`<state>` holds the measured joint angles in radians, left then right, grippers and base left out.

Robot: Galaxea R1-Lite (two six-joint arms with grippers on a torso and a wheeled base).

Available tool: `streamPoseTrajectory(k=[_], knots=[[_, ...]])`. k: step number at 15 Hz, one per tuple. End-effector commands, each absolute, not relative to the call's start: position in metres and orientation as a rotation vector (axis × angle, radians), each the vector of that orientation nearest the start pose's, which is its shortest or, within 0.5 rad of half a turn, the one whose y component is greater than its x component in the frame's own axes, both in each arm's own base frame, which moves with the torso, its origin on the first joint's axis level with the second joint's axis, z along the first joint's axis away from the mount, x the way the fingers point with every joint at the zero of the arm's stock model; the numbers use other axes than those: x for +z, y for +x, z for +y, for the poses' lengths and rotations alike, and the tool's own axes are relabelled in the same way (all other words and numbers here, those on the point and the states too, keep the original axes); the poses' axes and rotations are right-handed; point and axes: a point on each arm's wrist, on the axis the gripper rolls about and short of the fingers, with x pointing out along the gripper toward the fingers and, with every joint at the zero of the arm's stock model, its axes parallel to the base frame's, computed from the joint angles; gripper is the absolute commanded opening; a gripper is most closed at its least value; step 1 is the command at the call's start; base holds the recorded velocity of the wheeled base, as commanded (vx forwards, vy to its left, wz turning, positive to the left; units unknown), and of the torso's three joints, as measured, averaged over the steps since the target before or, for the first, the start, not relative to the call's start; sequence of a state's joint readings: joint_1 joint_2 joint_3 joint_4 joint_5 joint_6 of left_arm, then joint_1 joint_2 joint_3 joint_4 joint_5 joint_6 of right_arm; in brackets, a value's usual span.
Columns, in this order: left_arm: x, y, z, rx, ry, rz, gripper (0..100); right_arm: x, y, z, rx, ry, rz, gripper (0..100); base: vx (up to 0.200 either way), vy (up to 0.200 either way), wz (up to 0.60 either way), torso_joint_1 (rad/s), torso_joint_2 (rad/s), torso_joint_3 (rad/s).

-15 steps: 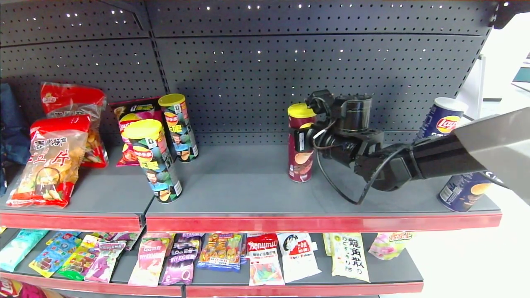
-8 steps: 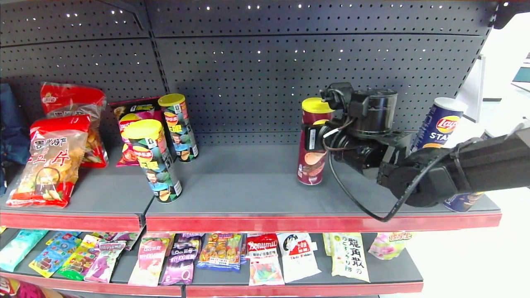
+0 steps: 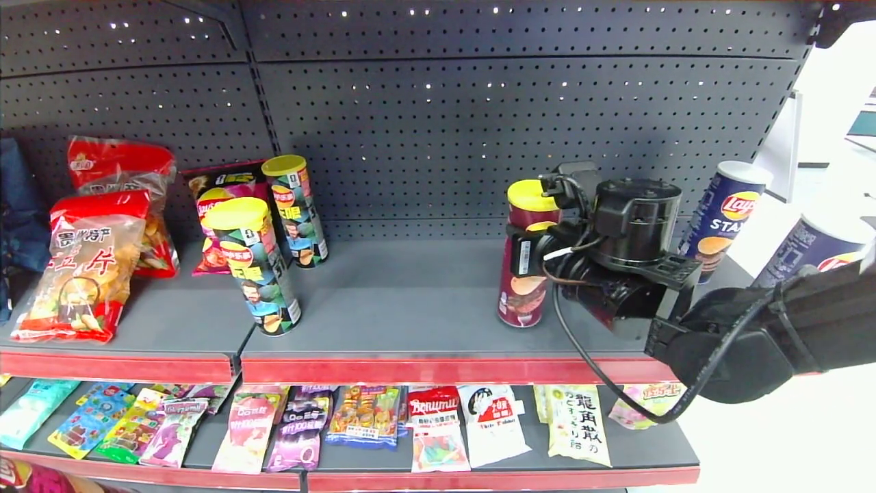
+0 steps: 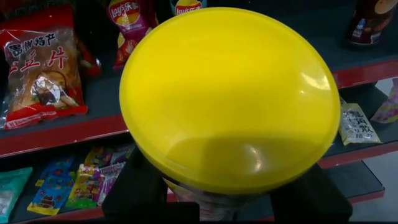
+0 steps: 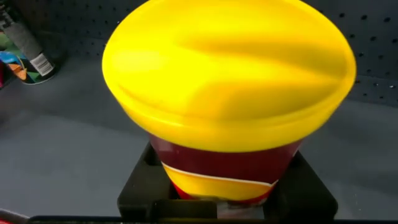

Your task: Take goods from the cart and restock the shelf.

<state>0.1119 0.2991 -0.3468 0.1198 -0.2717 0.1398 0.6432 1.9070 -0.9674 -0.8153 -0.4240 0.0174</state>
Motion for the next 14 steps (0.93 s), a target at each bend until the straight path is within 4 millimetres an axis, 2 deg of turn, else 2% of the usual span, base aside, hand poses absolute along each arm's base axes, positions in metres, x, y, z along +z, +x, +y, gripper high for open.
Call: streamPoseTrajectory(k=[1,5,8,14], knots=[[0.165,-0.014,-0.008,-0.162,0.126,0.057,0,0.174,0.289,0.216,0.224,-0.051,0.11,0,0.0,0.0,0.0,0.0,0.0,0.0],[0.164,-0.014,-0.008,-0.164,0.126,0.058,0,0.157,0.282,0.217,0.228,-0.08,0.159,0,0.0,0.0,0.0,0.0,0.0,0.0],[0.163,-0.014,-0.008,-0.164,0.126,0.058,0,0.154,0.284,0.219,0.23,-0.077,0.151,0,0.0,0.0,0.0,0.0,0.0,0.0],[0.163,-0.015,-0.008,-0.164,0.126,0.058,0,0.157,0.273,0.229,0.222,-0.075,0.14,0,0.0,0.0,0.0,0.0,0.0,0.0]])
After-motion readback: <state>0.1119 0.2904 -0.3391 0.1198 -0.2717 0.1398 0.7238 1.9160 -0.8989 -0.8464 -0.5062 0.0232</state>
